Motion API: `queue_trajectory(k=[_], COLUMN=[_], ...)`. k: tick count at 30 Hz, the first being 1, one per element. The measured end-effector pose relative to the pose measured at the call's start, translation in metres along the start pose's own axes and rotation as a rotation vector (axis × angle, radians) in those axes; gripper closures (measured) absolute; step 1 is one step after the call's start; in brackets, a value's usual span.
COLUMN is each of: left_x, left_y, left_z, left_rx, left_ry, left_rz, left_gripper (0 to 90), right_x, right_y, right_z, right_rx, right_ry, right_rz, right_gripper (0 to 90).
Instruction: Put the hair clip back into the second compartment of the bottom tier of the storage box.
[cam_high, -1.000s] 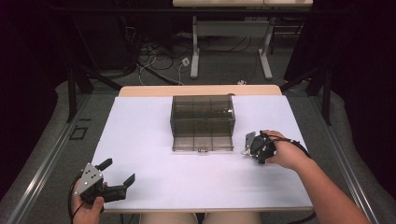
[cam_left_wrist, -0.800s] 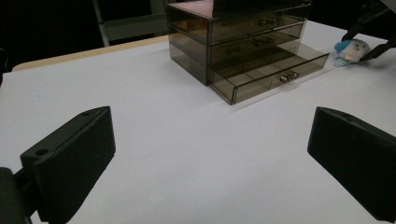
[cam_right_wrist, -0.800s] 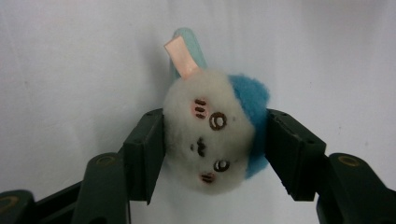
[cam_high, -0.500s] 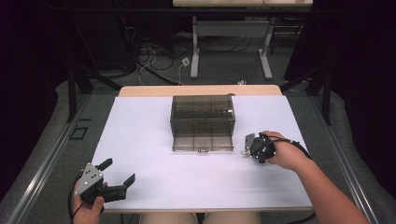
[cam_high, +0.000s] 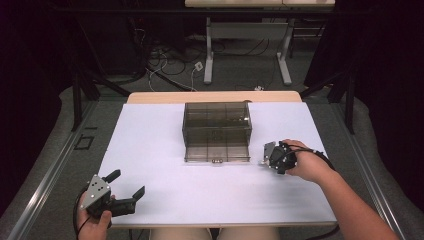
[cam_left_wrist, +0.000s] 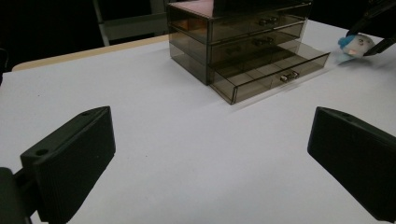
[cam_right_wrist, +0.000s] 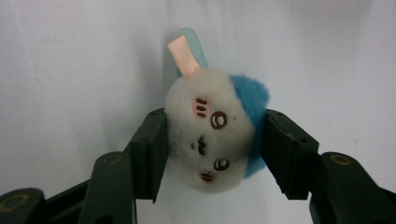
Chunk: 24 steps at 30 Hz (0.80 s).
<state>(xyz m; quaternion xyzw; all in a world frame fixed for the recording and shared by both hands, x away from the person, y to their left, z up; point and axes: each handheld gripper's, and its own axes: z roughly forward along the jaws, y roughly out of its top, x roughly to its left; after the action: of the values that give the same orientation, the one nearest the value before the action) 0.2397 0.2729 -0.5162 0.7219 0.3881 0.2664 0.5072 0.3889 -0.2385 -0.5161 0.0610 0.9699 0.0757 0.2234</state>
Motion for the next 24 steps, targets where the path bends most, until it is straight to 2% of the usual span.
queue_trajectory(k=[2, 3, 4, 5, 8, 10, 11, 12, 13, 14, 15, 21, 22, 23, 24], left_x=[0.000, 0.000, 0.000, 0.000, 0.001, 0.000, 0.000, 0.001, 0.000, 0.001, 0.000, 0.001, 0.001, 0.001, 0.001], left_y=[0.000, 0.000, 0.001, 0.001, 0.001, 0.000, 0.001, 0.001, 0.000, 0.001, 0.000, 0.001, 0.001, 0.001, 0.001], left_z=[0.000, 0.000, 0.000, 0.000, 0.000, 0.001, 0.000, 0.000, 0.001, 0.000, 0.001, 0.000, 0.000, 0.000, 0.000], left_rx=[-0.001, 0.007, 0.011, 0.010, 0.010, 0.000, 0.007, 0.006, 0.000, 0.011, 0.000, 0.014, 0.012, 0.012, 0.012], left_ry=[-0.001, -0.003, -0.004, -0.004, -0.001, 0.002, -0.001, -0.001, 0.002, -0.001, 0.001, -0.001, -0.003, -0.003, -0.004], left_rz=[0.001, 0.003, 0.005, 0.005, 0.013, 0.010, 0.011, 0.011, 0.010, 0.012, 0.010, 0.014, 0.006, 0.006, 0.007], left_gripper=[1.1, 1.1, 1.1, 1.1, 1.1, 1.1, 1.1, 1.1, 1.1, 1.1, 1.1, 1.1, 1.1, 1.1, 1.1], right_x=[0.000, 0.001, 0.001, 0.001, 0.001, 0.002, 0.001, 0.002, 0.001, 0.001, 0.001, 0.000, 0.001, 0.000, 0.000], right_y=[0.000, -0.001, -0.001, 0.001, 0.004, 0.006, 0.008, 0.009, 0.011, 0.012, 0.012, 0.020, 0.022, 0.023, 0.024], right_z=[-0.003, -0.003, -0.004, -0.007, -0.012, -0.014, -0.016, -0.016, -0.020, -0.019, -0.019, -0.024, -0.026, -0.025, -0.026], right_rx=[0.009, -0.021, -0.026, 0.002, 0.008, -0.015, 0.000, -0.024, 0.009, -0.017, -0.017, -0.029, -0.012, -0.032, -0.026], right_ry=[0.001, -0.020, -0.030, -0.019, -0.019, -0.034, -0.030, -0.039, -0.027, -0.038, -0.038, -0.046, -0.041, -0.049, -0.049], right_rz=[0.010, 0.020, 0.010, 0.011, 0.004, 0.004, -0.006, -0.005, -0.003, 0.001, 0.001, -0.015, -0.009, -0.010, -0.017], right_gripper=[44.4, 44.4, 44.4, 44.4, 44.4, 44.4, 44.4, 44.4, 44.4, 44.4, 44.4, 44.4, 44.4, 44.4, 44.4])
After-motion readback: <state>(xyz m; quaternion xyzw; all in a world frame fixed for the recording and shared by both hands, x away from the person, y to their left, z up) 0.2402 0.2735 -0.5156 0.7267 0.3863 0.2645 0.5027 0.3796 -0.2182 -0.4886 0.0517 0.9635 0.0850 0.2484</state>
